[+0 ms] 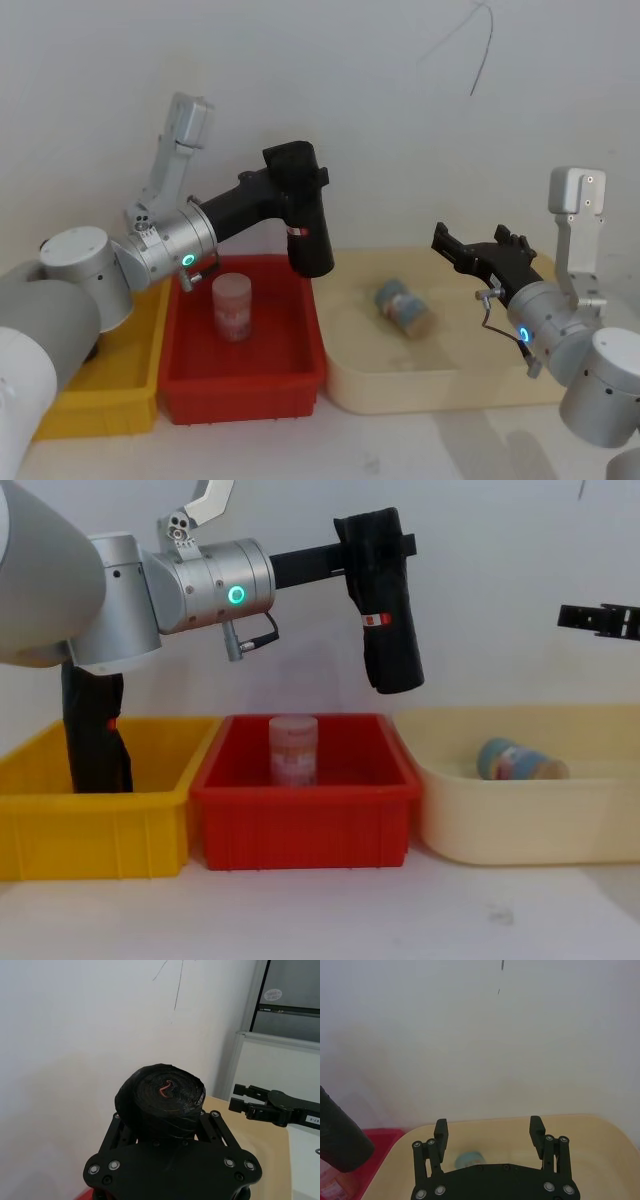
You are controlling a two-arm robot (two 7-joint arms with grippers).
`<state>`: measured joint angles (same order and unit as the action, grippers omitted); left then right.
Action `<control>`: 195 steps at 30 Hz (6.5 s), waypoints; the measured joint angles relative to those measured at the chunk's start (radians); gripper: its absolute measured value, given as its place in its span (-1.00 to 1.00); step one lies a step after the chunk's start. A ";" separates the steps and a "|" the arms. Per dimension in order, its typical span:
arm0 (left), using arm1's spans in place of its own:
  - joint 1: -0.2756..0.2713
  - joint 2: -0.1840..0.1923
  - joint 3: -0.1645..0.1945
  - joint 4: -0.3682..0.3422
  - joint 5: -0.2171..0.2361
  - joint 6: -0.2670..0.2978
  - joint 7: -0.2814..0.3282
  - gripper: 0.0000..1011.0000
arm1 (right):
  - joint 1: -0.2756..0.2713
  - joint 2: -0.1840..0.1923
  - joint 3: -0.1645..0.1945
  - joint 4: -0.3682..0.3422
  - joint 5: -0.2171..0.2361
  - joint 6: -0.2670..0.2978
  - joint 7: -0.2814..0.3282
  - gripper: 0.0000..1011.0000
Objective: Pick up the garbage bag with the one hand and transfer it to the other hand.
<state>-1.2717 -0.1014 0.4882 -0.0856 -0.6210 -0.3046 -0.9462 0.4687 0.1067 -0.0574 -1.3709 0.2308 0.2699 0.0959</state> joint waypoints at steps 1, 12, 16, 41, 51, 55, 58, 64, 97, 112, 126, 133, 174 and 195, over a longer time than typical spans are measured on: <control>-0.001 0.000 0.001 0.002 0.000 -0.001 -0.001 -0.14 | 0.000 0.000 0.000 0.000 0.000 0.000 0.000 0.98; -0.006 -0.003 0.002 0.012 -0.003 -0.004 -0.005 -0.14 | -0.006 0.016 -0.011 -0.016 0.017 0.005 0.049 0.98; -0.007 -0.003 0.003 0.014 -0.003 -0.004 -0.006 -0.14 | -0.008 0.024 -0.017 -0.024 0.028 0.011 0.075 0.98; -0.009 -0.005 0.004 0.019 -0.005 -0.006 -0.008 -0.14 | 0.011 0.120 -0.129 -0.046 0.085 0.001 0.351 0.98; -0.009 -0.005 0.004 0.019 -0.004 -0.006 -0.008 -0.14 | 0.060 0.138 -0.224 0.000 0.013 -0.079 0.400 0.98; -0.009 -0.005 0.004 0.019 -0.004 -0.006 -0.008 -0.14 | 0.081 0.137 -0.256 0.024 -0.016 -0.101 0.401 0.98; -0.009 -0.005 0.004 0.019 -0.004 -0.006 -0.008 -0.14 | 0.097 0.134 -0.275 0.043 -0.037 -0.107 0.395 0.98; -0.009 -0.005 0.004 0.019 -0.004 -0.006 -0.008 -0.14 | 0.127 0.121 -0.304 0.082 -0.070 -0.102 0.368 0.98; -0.009 -0.005 0.004 0.019 -0.004 -0.006 -0.008 -0.14 | 0.281 0.031 -0.362 0.282 -0.104 -0.043 0.288 0.98; -0.009 -0.004 0.004 0.019 -0.004 -0.006 -0.008 -0.14 | 0.326 -0.008 -0.364 0.367 -0.111 -0.055 0.270 0.98; -0.009 -0.005 0.004 0.019 -0.004 -0.006 -0.008 -0.14 | 0.340 -0.022 -0.363 0.397 -0.114 -0.060 0.264 0.31; -0.009 -0.005 0.004 0.019 -0.004 -0.006 -0.008 -0.14 | 0.343 -0.024 -0.362 0.403 -0.115 -0.062 0.263 0.08; -0.009 -0.005 0.004 0.019 -0.004 -0.006 -0.008 0.98 | 0.344 -0.021 -0.309 0.419 -0.131 -0.070 0.170 0.08; -0.009 -0.005 0.004 0.019 -0.004 -0.006 -0.008 0.98 | 0.261 0.069 -0.170 0.285 -0.134 -0.012 0.026 0.08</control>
<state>-1.2805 -0.1059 0.4919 -0.0668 -0.6255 -0.3107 -0.9540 0.7294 0.1759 -0.2269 -1.0863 0.0972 0.2580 0.1221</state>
